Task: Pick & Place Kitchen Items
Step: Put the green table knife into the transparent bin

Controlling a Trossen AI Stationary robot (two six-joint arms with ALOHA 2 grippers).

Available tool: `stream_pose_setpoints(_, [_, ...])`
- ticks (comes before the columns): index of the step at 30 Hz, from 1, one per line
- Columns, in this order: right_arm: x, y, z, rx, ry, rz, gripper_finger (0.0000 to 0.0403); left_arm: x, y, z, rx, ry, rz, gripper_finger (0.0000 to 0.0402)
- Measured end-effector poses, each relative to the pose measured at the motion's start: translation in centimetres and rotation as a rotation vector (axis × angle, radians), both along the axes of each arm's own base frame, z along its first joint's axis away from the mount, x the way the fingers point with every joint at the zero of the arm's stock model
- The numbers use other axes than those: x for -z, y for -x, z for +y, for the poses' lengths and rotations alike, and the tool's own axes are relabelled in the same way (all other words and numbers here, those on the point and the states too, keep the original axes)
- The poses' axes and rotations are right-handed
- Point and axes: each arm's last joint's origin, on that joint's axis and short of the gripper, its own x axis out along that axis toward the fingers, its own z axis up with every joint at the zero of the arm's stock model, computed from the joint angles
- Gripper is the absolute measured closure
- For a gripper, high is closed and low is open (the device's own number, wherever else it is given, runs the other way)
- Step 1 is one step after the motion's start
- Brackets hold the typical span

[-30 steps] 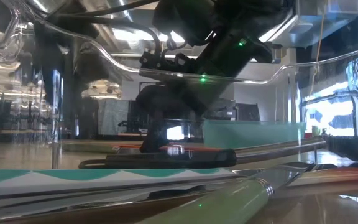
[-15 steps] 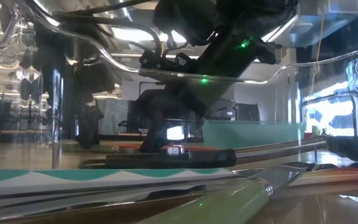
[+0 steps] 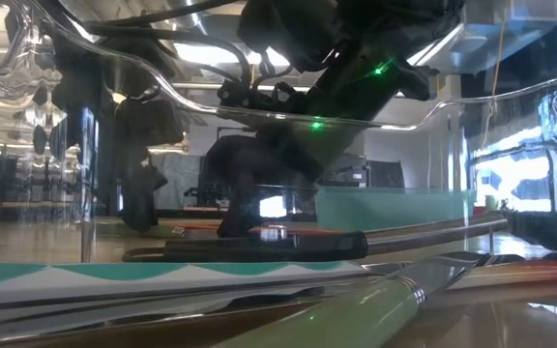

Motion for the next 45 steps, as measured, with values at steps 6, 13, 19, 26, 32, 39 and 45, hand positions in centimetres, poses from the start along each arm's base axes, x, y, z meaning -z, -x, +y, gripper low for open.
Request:
stream_pose_setpoints(6, [0.0,0.0,-0.1,0.047,-0.035,-0.017,0.0344,0.1,-0.1,-0.1,0.005,0.001,-0.005,0.0336])
stream_pose_setpoints(13, [-0.6,-0.2,-0.5,0.090,-0.064,-0.045,0.0311,0.1,0.0,-0.3,0.011,0.034,0.004,0.0367])
stream_pose_setpoints(19, [-0.4,-0.3,-1.3,0.082,-0.125,0.010,0.0278,0.1,0.0,-0.3,-0.013,0.044,0.009,0.0365])
stream_pose_setpoints(26, [0.1,0.1,-1.3,0.085,-0.140,-0.007,0.0274,0.1,0.1,-1.2,-0.010,-0.023,0.001,0.0366])
stream_pose_setpoints(32, [0.1,-0.1,-1.3,0.046,-0.184,-0.006,0.0256,0.1,0.3,-2.7,-0.006,-0.150,-0.030,0.0366])
stream_pose_setpoints(39, [0.1,-0.3,-1.3,0.007,-0.237,-0.006,0.0251,0.1,0.6,-3.8,-0.011,-0.266,-0.057,0.0366])
stream_pose_setpoints(45, [0.0,-0.5,-1.8,-0.008,-0.282,-0.002,0.0267,-0.1,0.6,-3.8,-0.025,-0.370,-0.054,0.0366])
